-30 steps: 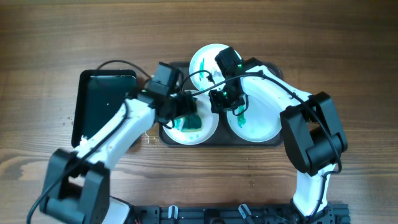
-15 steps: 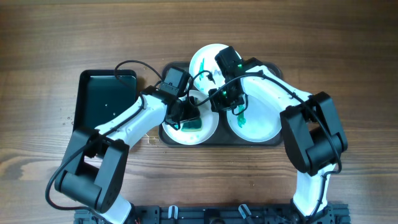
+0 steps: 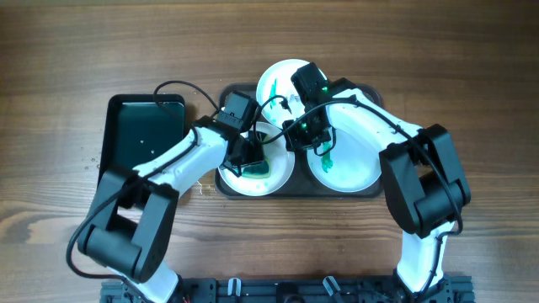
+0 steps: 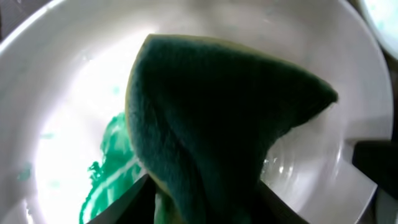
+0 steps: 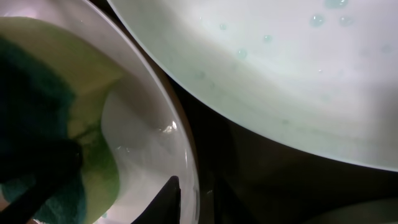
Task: Clean dirty plates on tray and stack at the side
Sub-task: 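Hold the plate with the right gripper and scrub it with the sponge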
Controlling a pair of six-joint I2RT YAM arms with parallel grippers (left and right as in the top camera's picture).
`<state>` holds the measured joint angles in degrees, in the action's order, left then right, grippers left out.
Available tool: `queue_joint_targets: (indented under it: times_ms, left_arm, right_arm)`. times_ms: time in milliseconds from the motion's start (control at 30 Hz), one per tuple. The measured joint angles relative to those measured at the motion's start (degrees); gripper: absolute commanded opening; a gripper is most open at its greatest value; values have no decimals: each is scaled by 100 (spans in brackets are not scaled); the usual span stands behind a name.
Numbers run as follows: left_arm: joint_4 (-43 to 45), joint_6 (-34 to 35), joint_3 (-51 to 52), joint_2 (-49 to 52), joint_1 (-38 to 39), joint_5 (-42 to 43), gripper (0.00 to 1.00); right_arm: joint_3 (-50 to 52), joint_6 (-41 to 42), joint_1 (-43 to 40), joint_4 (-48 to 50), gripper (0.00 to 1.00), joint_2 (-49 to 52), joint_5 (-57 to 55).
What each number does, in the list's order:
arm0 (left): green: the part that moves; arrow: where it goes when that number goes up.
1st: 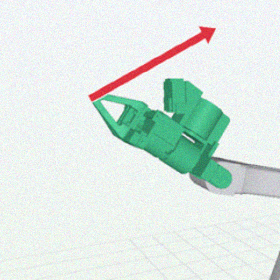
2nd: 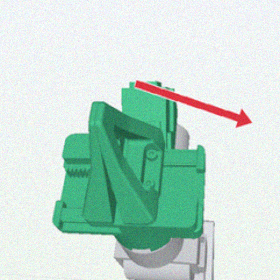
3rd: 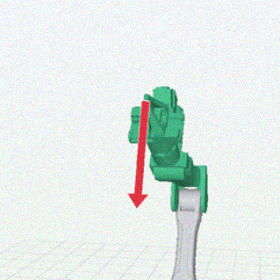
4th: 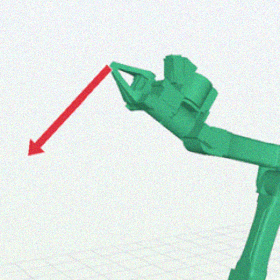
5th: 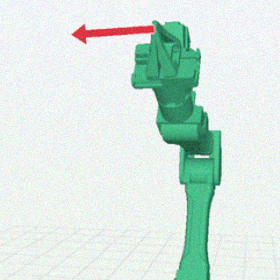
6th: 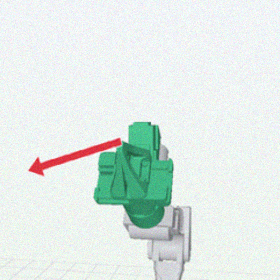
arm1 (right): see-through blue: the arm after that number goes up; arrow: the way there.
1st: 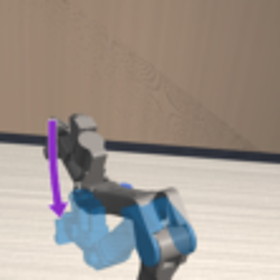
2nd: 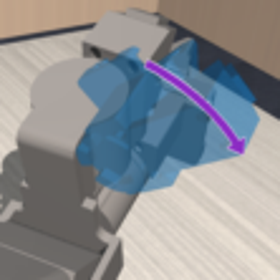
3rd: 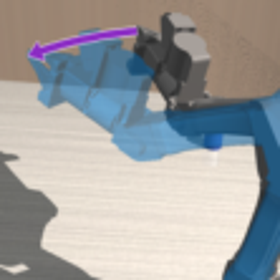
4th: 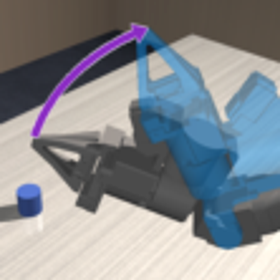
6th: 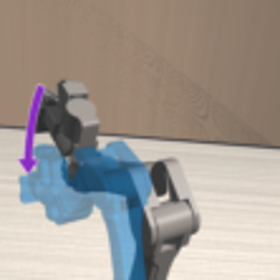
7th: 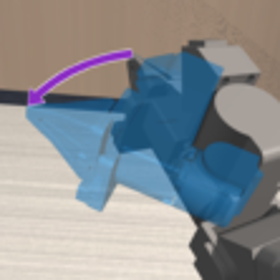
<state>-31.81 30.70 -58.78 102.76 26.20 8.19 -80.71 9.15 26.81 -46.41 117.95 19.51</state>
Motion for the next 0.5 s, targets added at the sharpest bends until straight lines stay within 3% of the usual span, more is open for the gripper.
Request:
queue_joint_targets:
  times_ms: [67,133,167,500]
  left_arm:
    - [57,9,0,2,0,0,28]
    - [107,-4,0,22,0,24,16]
    - [116,15,0,28,2,31,4]
    - [-142,44,-42,42,-7,-192,4]
  right_arm:
    - [0,0,0,0,19,0,0]
    - [0,-2,0,2,19,0,0]
    - [0,0,0,2,19,0,-2]
    - [0,-2,-28,0,16,2,-2]
